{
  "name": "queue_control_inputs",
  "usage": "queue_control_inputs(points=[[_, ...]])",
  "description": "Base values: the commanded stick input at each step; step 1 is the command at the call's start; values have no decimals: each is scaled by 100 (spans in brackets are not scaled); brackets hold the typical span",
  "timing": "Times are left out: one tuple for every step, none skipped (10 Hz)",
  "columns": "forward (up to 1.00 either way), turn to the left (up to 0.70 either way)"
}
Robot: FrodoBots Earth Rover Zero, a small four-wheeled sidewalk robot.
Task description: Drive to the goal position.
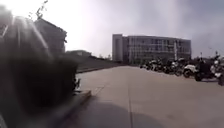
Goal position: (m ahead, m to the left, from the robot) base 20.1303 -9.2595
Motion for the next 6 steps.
queue_control_inputs(points=[[0, 0], [0, 0], [0, 100], [0, 100], [0, 100], [0, 100]])
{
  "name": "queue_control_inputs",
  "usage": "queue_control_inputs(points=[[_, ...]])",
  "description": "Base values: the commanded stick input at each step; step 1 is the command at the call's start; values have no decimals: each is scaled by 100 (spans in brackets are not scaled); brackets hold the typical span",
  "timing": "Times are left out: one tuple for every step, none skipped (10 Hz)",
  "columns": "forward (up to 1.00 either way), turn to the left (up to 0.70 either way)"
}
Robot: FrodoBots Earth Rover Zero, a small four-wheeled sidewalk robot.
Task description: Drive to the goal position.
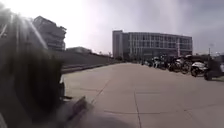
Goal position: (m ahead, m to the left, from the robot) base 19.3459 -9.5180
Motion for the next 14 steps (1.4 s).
queue_control_inputs(points=[[0, 100], [0, 100], [0, 100], [0, 100], [0, 100], [0, 100], [0, 100], [0, 100], [0, 100], [0, 100], [0, 100], [0, 100], [0, 100], [0, 100]])
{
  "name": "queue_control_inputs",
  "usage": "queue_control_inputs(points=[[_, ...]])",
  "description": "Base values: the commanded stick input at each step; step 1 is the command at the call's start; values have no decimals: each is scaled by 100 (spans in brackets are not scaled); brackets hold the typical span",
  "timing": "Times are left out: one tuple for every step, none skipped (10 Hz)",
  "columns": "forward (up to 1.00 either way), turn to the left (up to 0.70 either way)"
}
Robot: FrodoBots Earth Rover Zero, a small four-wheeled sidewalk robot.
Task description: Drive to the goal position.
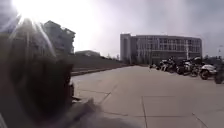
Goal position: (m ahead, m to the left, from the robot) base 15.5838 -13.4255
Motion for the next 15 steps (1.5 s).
queue_control_inputs(points=[[0, 100], [0, 100], [0, 100], [0, 100], [0, 100], [0, 100], [0, 100], [0, 100], [0, 100], [0, 100], [0, 100], [0, 100], [0, 100], [0, 100], [0, 100]])
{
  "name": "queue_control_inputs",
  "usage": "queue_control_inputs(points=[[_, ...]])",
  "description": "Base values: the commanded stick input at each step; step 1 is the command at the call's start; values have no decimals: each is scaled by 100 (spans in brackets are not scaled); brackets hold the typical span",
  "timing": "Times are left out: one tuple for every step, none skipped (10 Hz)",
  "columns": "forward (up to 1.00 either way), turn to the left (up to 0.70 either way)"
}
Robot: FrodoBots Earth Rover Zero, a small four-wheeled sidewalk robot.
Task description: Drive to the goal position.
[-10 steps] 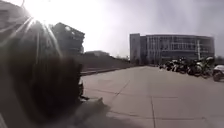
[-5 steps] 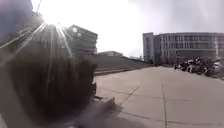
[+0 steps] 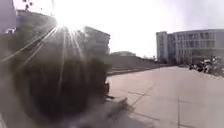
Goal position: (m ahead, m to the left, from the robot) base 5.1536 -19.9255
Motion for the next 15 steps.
queue_control_inputs(points=[[0, 100], [0, 100], [0, 100], [0, 100], [0, 100], [0, 100], [0, 100], [0, 100], [0, 100], [0, 100], [0, 100], [0, 100], [0, 100], [0, 100], [0, 100]])
